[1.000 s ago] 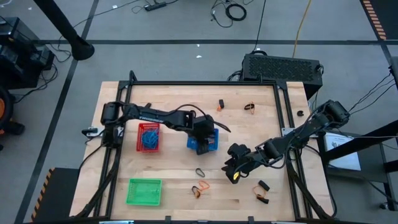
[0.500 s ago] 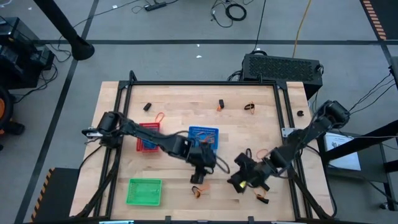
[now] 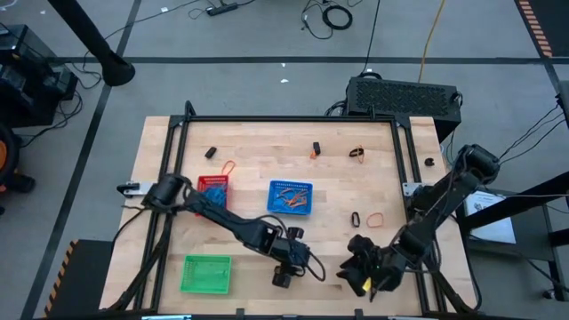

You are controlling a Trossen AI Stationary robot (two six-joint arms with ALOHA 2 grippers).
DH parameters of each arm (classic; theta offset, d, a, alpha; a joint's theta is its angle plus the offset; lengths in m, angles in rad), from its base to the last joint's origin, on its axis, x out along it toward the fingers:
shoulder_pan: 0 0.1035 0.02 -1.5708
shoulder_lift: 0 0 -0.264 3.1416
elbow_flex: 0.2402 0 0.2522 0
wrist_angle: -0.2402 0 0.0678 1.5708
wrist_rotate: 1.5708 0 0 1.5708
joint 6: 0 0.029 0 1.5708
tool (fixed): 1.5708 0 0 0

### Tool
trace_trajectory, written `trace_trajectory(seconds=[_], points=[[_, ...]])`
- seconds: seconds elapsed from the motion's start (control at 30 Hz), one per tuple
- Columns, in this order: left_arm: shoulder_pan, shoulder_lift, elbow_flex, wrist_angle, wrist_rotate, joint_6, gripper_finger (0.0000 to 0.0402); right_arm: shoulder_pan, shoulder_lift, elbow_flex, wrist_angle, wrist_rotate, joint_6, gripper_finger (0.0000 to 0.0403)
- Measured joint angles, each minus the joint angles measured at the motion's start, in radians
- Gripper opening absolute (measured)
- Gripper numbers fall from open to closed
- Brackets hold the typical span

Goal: Sort rubber bands into baskets

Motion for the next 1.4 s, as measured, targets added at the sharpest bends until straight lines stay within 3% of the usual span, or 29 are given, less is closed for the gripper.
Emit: trace_trajectory(seconds=[0.2,0.63,0.73,0.97,1.2,1.4], points=[[-0.004,0.048,-0.002,-0.01,-0.001,0.0,0.0178,0.038,0.029,0.0,0.004,0.052,0.004,0.016],[-0.006,0.084,0.002,-0.03,-0.043,-0.025,0.0175,0.043,0.081,0.0,0.039,0.055,0.041,0.016],[-0.006,0.084,0.002,-0.03,-0.041,-0.032,0.0147,0.043,0.081,0.0,0.039,0.057,0.042,0.016],[-0.018,0.081,0.001,-0.027,-0.021,-0.047,0.0012,0.043,0.081,0.0,0.038,0.06,0.042,0.016],[-0.02,0.057,0.07,-0.04,0.027,-0.057,0.0005,0.043,0.081,0.0,0.038,0.071,0.045,0.016],[-0.003,-0.021,0.112,-0.048,-0.053,-0.031,0.0003,0.034,0.081,0.0,0.037,0.086,0.043,0.016]])
